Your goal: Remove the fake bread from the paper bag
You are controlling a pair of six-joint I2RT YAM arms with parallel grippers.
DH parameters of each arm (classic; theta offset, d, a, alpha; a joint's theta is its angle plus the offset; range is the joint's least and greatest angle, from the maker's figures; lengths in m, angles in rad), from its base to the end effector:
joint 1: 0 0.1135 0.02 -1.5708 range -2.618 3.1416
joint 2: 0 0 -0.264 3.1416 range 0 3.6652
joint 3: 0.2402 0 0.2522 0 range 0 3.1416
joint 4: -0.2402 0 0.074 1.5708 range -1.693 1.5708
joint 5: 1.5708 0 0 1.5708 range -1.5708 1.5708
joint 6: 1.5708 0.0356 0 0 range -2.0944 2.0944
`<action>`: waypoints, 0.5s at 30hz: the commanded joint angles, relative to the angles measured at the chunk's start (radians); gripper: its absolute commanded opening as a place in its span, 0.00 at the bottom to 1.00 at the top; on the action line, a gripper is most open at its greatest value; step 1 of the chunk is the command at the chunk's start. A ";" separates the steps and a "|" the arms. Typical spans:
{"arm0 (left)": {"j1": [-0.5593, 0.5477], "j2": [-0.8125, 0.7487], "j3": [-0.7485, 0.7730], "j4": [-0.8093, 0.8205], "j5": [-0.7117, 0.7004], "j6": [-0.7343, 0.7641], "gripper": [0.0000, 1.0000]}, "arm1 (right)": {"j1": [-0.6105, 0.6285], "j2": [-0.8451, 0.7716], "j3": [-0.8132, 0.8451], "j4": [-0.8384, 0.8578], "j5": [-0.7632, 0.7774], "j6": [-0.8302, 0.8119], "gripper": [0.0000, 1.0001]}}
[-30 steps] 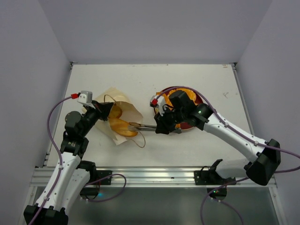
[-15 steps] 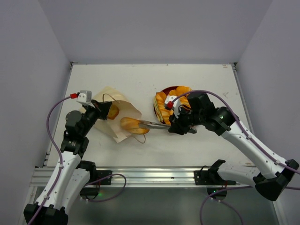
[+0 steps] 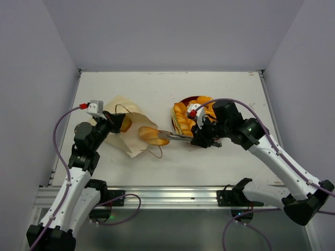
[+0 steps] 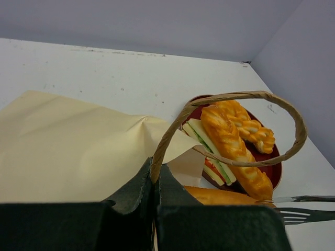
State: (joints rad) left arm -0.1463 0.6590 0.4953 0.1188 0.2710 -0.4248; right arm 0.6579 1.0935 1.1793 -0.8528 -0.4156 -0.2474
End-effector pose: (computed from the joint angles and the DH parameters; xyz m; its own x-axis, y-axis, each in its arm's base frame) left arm 0.1677 -0.0343 0.2896 -0.2074 -0.3708 -0.9053 0.3507 0.8357 -0.4227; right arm 0.1608 0.1425 0.3548 -0.3391 -0.5452 -0.7667 -0.8999 0.4256 0.0953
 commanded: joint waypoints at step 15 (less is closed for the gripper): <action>-0.003 0.234 0.088 0.133 -0.113 0.060 0.00 | -0.030 -0.213 0.039 0.012 0.076 -0.003 0.00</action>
State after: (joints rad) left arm -0.1463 0.8642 0.5323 0.2024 0.2062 -0.3973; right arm 0.6399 0.9142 1.1801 -0.8715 -0.3889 -0.2478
